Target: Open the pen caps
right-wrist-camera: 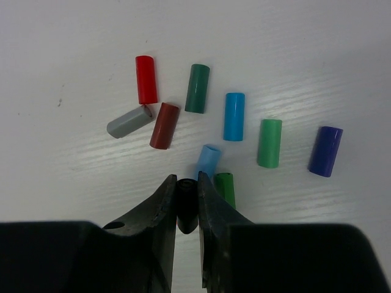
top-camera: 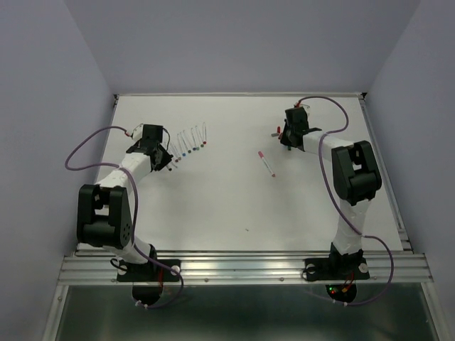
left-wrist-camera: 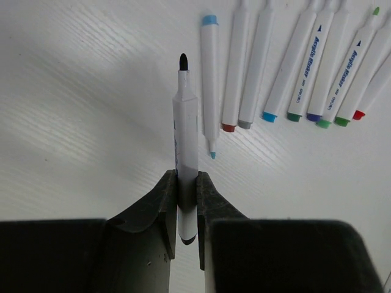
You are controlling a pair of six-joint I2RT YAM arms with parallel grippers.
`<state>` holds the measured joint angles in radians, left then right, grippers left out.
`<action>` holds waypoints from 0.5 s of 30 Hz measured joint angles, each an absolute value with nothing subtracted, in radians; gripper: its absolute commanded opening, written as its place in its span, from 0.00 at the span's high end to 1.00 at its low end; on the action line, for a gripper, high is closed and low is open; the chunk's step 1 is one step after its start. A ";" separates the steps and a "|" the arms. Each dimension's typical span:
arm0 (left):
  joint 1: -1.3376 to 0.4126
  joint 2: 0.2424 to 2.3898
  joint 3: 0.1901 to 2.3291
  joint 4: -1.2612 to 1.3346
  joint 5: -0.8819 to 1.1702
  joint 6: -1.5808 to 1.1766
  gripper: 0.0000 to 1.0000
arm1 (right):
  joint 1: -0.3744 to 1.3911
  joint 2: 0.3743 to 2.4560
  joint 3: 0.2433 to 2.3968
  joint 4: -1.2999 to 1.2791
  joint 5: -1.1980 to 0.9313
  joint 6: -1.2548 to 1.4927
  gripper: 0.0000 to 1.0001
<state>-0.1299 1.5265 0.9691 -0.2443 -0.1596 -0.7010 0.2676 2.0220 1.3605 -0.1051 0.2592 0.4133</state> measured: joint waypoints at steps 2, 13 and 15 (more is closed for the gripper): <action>-0.115 1.526 0.969 -0.253 -0.179 -0.701 1.00 | 0.268 2.022 1.361 -0.104 0.259 0.410 0.75; -0.074 1.624 0.997 -0.229 -0.216 -0.704 1.00 | 0.268 2.022 1.361 -0.105 0.258 0.414 0.56; -0.072 1.654 1.018 -0.226 -0.220 -0.704 1.00 | 0.268 2.022 1.361 -0.105 0.258 0.413 0.55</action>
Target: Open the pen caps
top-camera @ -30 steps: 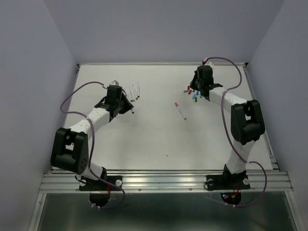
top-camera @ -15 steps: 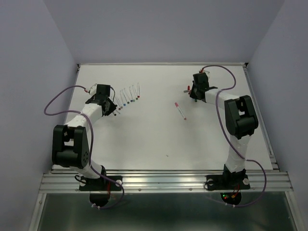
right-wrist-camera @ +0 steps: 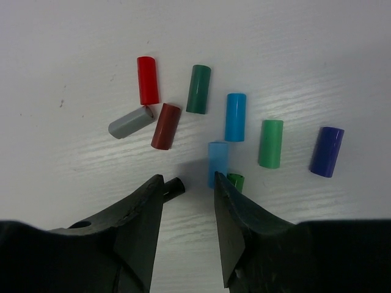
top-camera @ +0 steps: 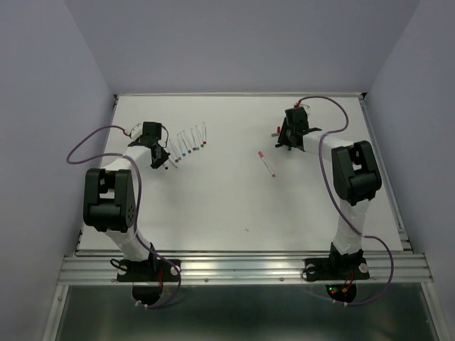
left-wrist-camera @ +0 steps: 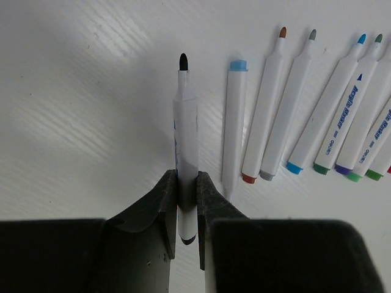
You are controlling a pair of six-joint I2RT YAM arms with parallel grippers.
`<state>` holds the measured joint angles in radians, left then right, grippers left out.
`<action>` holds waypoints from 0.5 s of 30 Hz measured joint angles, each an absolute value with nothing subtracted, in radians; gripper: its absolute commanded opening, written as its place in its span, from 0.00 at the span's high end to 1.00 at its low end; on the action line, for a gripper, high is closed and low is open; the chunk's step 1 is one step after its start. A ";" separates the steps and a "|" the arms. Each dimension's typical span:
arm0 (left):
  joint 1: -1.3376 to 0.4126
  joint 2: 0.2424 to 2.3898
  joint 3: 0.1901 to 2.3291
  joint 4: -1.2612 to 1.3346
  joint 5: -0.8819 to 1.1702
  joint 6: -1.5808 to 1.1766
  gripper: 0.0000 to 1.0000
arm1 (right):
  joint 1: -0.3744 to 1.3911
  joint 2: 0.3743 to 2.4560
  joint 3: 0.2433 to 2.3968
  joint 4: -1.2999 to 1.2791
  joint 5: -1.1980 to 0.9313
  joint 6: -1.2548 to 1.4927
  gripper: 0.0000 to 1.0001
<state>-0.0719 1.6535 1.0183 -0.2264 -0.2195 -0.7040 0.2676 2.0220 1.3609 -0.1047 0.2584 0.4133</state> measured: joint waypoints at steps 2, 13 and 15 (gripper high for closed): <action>-0.071 1.686 1.038 -0.210 -0.219 -0.703 1.00 | 0.268 2.020 1.361 -0.105 0.257 0.413 0.52; -0.070 1.793 1.095 -0.181 -0.210 -0.685 0.54 | 0.268 1.844 1.327 -0.105 0.239 0.407 0.40; -0.070 1.797 1.095 -0.176 -0.206 -0.678 0.46 | 0.268 1.800 1.309 -0.105 0.240 0.407 0.37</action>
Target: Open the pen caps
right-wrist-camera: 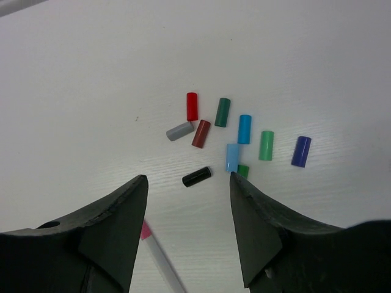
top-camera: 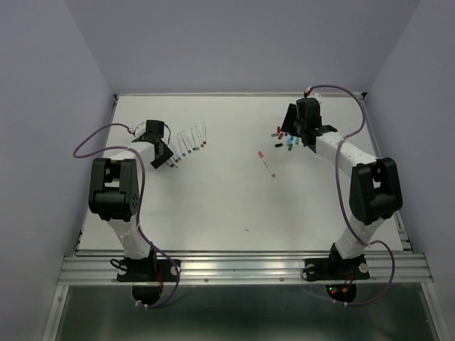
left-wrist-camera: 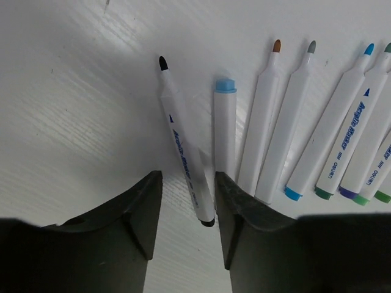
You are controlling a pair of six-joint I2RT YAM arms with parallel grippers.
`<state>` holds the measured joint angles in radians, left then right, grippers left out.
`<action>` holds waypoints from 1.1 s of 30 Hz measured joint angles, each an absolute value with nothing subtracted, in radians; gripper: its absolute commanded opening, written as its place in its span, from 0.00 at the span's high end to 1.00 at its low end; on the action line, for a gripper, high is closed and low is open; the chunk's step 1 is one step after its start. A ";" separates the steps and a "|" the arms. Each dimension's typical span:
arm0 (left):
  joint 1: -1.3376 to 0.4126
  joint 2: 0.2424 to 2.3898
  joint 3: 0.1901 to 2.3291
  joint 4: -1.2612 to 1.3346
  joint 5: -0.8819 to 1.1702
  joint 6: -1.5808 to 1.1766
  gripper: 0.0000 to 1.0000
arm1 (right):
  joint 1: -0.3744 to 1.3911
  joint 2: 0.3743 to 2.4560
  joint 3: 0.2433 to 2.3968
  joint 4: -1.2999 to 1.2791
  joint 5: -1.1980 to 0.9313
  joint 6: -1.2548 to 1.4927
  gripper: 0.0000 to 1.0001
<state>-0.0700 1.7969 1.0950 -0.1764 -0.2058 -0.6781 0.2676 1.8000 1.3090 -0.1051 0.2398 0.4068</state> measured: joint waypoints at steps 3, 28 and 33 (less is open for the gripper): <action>-0.070 1.797 1.095 -0.173 -0.202 -0.677 0.36 | 0.268 1.734 1.273 -0.104 0.240 0.403 0.36; -0.110 1.538 1.016 -0.172 -0.057 -0.626 0.01 | 0.375 1.764 1.283 -0.235 0.053 0.197 0.00; -0.117 1.529 0.990 -0.168 -0.035 -0.625 0.01 | 0.434 1.939 1.430 -0.297 0.073 0.134 0.11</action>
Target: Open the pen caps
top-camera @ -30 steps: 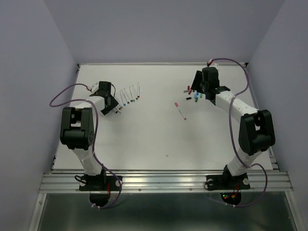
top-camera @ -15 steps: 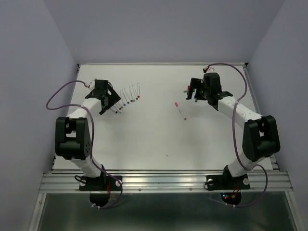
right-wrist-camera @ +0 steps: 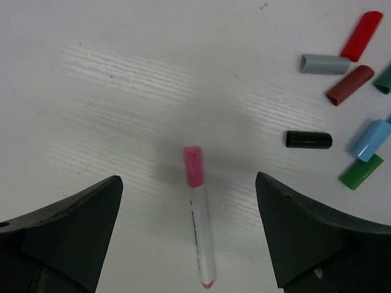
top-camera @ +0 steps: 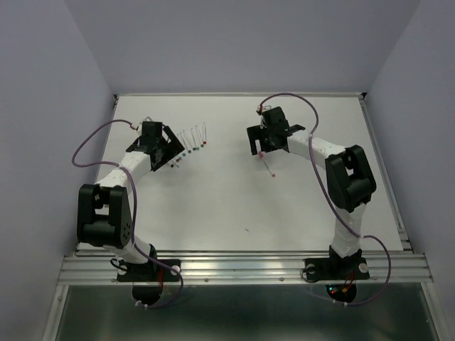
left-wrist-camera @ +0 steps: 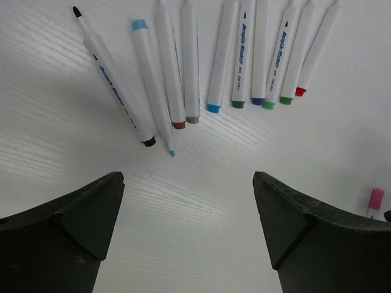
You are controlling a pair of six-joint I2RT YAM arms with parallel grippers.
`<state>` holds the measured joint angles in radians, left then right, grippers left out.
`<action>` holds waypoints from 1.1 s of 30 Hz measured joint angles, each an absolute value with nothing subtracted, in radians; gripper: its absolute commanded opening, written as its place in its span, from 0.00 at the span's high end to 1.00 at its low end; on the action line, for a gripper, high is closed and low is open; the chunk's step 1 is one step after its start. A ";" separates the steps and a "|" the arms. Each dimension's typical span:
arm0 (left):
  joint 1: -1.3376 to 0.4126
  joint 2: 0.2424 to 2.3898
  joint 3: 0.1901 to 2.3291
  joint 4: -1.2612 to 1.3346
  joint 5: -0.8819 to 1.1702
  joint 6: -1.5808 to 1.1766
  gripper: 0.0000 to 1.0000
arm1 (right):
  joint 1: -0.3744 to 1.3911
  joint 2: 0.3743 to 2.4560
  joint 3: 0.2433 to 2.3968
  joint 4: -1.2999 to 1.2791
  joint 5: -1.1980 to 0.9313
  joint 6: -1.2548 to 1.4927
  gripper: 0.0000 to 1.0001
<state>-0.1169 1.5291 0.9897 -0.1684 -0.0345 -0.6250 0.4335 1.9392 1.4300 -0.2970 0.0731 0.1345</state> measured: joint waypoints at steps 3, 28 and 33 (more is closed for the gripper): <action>-0.117 1.529 0.986 -0.167 -0.026 -0.625 0.01 | 0.451 2.002 1.475 -0.347 0.071 0.109 0.22; -0.118 1.529 0.981 -0.152 0.022 -0.617 0.01 | 0.453 2.140 1.593 -0.428 0.048 0.069 0.99; -0.123 1.528 0.979 -0.141 0.044 -0.605 0.01 | 0.453 2.124 1.587 -0.430 0.060 0.099 0.99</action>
